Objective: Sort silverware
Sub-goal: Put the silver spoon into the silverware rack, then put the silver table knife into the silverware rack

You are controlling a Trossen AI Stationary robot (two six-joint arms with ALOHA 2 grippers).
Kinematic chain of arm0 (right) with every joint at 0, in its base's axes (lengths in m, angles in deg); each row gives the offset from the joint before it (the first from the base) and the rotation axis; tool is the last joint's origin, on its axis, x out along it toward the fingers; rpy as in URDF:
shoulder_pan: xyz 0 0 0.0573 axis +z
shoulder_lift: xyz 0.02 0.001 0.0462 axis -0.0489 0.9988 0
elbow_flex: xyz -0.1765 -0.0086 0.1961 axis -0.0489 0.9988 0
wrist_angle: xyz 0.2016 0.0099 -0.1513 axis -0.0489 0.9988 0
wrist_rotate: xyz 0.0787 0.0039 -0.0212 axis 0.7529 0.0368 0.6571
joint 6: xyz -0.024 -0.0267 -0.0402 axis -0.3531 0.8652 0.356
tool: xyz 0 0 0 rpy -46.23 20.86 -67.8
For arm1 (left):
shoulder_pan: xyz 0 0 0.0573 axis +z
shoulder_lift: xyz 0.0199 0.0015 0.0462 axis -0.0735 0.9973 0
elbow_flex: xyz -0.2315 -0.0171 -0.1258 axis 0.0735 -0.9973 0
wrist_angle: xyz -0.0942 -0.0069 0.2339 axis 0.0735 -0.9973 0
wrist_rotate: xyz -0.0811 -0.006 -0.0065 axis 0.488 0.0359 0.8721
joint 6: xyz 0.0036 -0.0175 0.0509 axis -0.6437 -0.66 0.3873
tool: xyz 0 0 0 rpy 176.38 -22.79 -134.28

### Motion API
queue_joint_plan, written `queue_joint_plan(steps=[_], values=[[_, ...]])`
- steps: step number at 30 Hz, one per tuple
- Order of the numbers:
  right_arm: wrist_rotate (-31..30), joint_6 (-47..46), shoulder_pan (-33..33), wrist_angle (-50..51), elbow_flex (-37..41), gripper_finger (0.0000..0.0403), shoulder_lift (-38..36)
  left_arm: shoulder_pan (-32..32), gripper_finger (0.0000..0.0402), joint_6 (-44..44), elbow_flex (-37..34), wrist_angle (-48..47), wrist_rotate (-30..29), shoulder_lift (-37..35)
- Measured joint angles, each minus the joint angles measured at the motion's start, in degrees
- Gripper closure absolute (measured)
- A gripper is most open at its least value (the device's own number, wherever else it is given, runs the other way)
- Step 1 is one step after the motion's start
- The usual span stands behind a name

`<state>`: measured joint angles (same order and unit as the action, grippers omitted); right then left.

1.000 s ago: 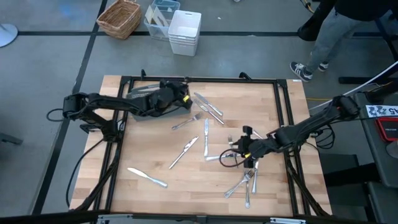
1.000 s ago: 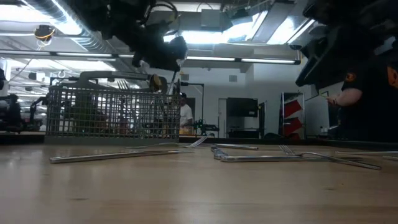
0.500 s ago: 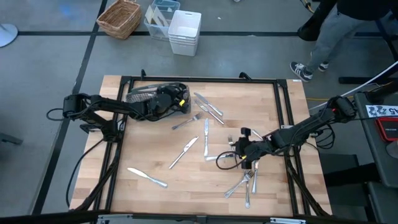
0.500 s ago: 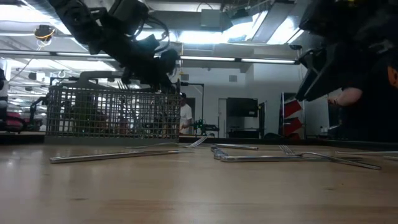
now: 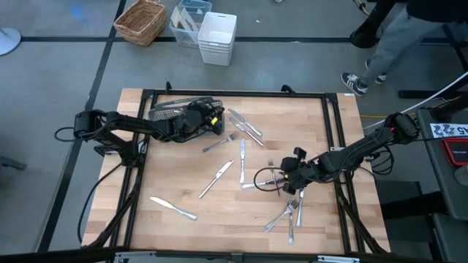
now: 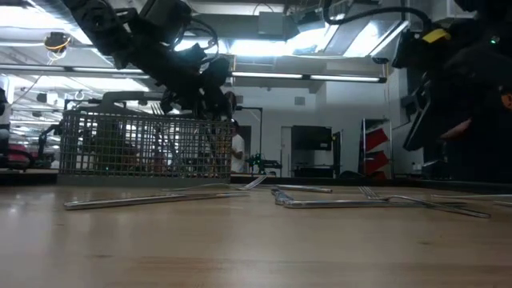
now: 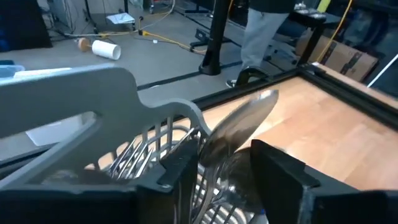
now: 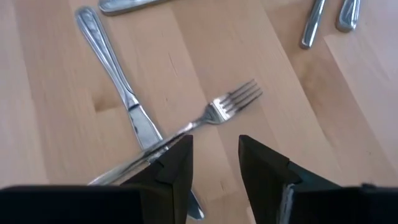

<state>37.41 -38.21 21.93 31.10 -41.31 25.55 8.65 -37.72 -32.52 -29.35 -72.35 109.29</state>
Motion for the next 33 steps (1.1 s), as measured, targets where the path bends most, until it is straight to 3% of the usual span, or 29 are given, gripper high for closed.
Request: queue_joint_plan(steps=[6, 13, 20, 25, 33], values=[[0.00, 0.04, 0.00, 0.69, 0.00, 0.0272, 0.00, -2.76, 0.0256, 1.40, 0.54, -0.13, 0.10, -5.24], [0.00, 0.29, 0.00, 0.80, 0.00, 0.0272, -0.02, -9.03, 0.0262, 3.56, 0.59, -2.01, 0.07, -19.26], [0.00, 1.77, 0.00, 0.72, 0.00, 0.0272, -0.02, -17.30, 0.0263, -2.00, 0.61, -10.65, 0.38, -29.29], [0.00, 1.79, 0.00, 0.47, 0.00, 0.0272, -0.02, -23.98, 0.0263, -9.64, 0.61, -18.67, 3.81, -29.46], [-0.61, 5.03, 0.00, -7.20, -0.04, 0.0272, -0.02, -30.94, 0.0263, -15.30, 0.59, -21.03, 4.53, -22.97]])
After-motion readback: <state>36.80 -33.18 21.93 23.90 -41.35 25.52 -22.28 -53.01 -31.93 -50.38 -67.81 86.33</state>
